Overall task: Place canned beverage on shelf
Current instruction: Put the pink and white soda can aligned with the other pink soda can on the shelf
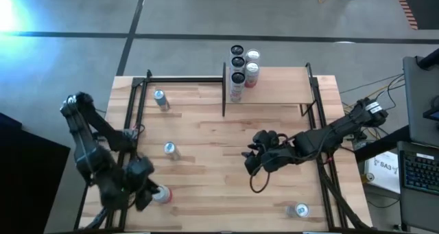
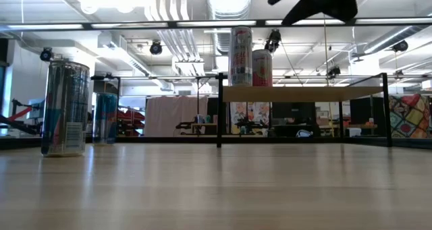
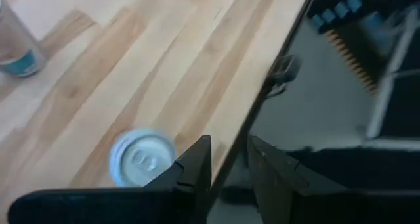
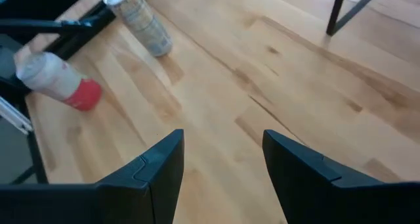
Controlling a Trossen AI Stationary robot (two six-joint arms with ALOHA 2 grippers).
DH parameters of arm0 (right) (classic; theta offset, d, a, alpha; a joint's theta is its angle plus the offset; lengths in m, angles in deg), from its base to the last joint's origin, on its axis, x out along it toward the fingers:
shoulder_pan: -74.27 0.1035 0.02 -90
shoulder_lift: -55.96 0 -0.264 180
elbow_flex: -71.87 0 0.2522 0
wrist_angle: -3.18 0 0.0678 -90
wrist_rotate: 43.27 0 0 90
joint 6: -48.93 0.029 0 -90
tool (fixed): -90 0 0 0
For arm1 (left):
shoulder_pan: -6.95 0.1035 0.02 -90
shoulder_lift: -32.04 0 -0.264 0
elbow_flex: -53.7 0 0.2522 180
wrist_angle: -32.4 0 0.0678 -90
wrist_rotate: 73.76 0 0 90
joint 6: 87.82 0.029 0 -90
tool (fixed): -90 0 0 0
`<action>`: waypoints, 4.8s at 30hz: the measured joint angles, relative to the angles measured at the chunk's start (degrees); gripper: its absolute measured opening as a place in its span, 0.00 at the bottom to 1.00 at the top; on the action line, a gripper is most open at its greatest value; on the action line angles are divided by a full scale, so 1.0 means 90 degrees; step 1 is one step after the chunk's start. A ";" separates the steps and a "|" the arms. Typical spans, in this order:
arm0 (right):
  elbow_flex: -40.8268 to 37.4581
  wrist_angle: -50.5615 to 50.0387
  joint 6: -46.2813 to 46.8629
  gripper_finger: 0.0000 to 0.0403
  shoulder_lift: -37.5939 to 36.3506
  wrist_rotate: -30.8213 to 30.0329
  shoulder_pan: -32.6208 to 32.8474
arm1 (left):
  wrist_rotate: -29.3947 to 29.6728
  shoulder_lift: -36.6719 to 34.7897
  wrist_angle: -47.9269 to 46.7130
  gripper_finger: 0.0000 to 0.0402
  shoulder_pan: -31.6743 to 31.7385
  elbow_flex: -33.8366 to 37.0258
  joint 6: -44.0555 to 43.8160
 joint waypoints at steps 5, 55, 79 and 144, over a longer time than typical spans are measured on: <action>0.0180 0.0096 0.0341 0.49 0.0121 -0.0041 0.0004 | 0.0030 0.0353 -0.0372 0.20 -0.0373 -0.0220 -0.0048; 0.0192 -0.0019 0.0702 0.49 0.0010 -0.0012 -0.0277 | -0.0560 0.1111 0.0955 0.98 -0.0311 0.1795 -0.0594; 0.0192 -0.0019 0.0469 0.49 -0.0019 -0.0264 -0.0263 | -0.1923 0.0840 -0.1486 0.83 0.0734 0.1334 0.1301; 0.0187 -0.0697 0.0126 0.49 -0.0310 -0.0176 0.0150 | -0.1484 0.2488 0.1543 0.79 0.1595 0.0994 0.0069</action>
